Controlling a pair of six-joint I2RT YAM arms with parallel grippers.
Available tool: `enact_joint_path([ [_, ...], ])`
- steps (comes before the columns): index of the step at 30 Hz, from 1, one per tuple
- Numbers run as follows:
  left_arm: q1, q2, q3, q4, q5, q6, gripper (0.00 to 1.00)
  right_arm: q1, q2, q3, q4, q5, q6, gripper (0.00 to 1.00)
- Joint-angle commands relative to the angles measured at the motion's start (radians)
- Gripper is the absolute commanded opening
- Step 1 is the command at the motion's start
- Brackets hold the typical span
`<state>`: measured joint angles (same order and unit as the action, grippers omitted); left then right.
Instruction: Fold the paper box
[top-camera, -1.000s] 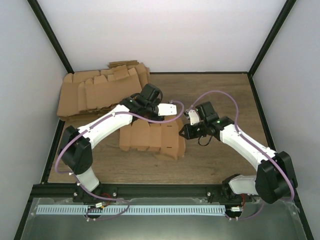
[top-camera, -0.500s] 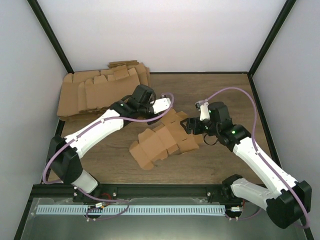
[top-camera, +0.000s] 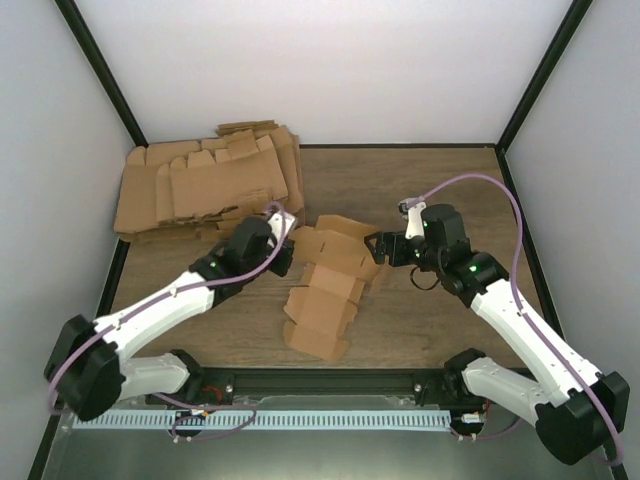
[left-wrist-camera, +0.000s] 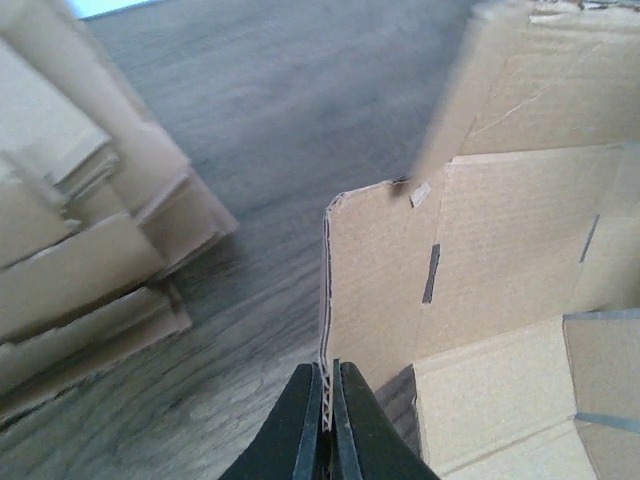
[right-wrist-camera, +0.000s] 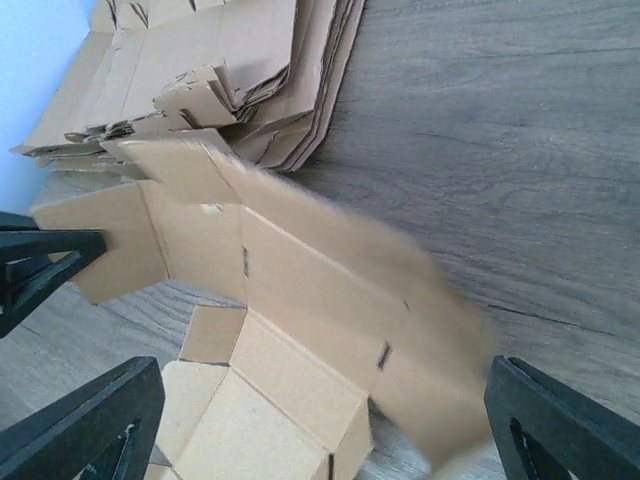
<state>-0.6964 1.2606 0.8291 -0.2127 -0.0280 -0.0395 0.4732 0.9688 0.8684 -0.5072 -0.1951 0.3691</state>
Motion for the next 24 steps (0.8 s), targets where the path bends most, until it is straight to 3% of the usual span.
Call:
enact_joint_path([
  [1,0.001,-0.149,-0.148,0.225,-0.144,-0.272,0.04,0.006,-0.002,0.030,0.029,-0.031,0.059,0.92],
  [15,-0.009,-0.396,-0.407,0.302,-0.195,-0.438,0.04,0.005,0.110,-0.084,0.240,-0.277,0.234,0.92],
  [24,-0.077,-0.434,-0.494,0.385,-0.156,-0.412,0.04,0.005,0.102,-0.124,0.372,-0.205,0.521,0.91],
])
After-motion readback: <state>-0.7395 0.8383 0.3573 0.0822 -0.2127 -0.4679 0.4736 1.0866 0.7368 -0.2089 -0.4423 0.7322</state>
